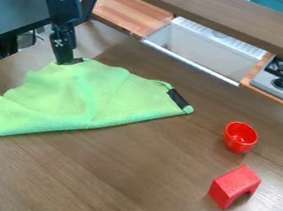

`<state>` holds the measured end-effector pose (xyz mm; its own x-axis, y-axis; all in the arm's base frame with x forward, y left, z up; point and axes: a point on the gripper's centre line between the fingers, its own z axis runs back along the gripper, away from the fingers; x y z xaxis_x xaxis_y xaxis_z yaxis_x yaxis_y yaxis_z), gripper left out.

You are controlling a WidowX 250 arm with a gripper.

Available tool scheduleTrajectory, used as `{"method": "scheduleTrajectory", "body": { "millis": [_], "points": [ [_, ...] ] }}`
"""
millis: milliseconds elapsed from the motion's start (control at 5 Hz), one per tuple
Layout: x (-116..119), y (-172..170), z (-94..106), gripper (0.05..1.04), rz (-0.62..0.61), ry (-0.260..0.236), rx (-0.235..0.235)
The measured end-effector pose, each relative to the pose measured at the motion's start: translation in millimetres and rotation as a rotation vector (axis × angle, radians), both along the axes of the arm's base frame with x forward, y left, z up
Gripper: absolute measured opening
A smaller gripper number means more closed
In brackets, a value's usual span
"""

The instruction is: Unfold the cloth from the top left to the bottom right

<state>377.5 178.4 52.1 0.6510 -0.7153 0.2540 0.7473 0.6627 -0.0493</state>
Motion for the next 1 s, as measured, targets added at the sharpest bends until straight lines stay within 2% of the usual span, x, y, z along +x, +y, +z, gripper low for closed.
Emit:
{"method": "scheduleTrajectory", "body": {
  "millis": [200,400,800,1000],
  "points": [
    [-2.8,-2.3,-17.3,1.001,0.002,0.038,-0.026],
    [0.7,-3.3,-14.8,1.001,0.004,0.034,-0.054],
    [20.5,14.6,-6.2,1.001,0.058,0.004,-0.060],
    [30.2,22.2,2.2,1.001,0.091,-0.042,-0.029]
  ]
}}
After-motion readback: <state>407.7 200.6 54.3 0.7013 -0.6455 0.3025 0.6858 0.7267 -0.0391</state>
